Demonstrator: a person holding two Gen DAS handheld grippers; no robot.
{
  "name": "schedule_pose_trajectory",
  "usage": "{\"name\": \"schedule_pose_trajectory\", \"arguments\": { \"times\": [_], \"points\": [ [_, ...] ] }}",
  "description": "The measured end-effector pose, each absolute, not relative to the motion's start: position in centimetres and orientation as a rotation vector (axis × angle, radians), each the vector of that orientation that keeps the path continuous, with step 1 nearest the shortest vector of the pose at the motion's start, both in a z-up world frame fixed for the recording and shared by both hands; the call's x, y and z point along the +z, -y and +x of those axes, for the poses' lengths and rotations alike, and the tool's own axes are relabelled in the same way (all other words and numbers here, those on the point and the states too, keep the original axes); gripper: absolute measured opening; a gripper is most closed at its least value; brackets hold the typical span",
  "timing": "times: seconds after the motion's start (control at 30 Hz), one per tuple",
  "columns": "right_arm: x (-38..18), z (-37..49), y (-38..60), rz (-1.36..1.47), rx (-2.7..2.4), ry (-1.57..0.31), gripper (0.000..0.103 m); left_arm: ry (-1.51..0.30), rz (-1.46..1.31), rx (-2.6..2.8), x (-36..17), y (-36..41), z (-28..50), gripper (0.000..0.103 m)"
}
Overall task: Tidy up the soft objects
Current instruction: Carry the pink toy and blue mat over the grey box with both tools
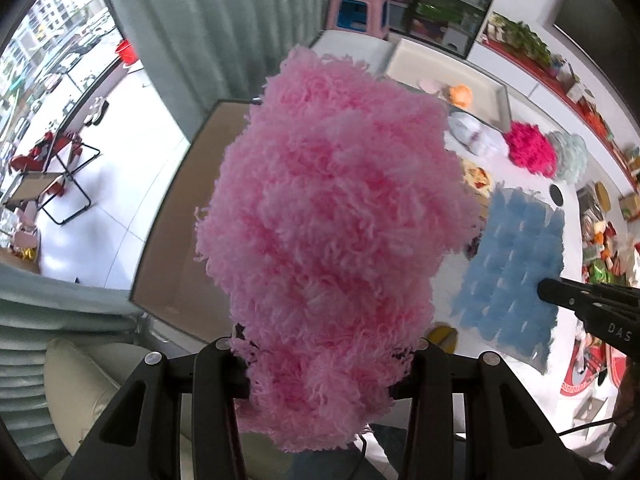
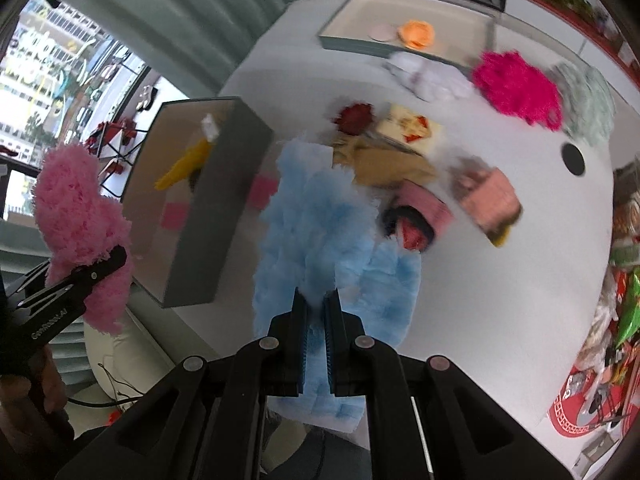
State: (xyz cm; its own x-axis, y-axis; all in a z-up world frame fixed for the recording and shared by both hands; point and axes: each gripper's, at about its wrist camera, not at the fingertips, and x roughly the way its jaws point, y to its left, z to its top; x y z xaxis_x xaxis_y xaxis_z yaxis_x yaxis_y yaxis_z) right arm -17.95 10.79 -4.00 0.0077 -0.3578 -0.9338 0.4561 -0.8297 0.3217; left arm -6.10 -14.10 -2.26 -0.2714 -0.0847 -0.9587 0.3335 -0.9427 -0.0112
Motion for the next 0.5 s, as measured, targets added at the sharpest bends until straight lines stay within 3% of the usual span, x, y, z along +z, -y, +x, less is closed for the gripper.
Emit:
{"name": "schedule_pose_trajectory", "arguments": {
  "times": [0.5],
  "points": [
    [-1.3,-15.9,-2.2,1.673,-1.946,-0.139,0.008,-0.335,1.693,-2.311,-3.4,21.9,-4.4,0.045]
  ]
}}
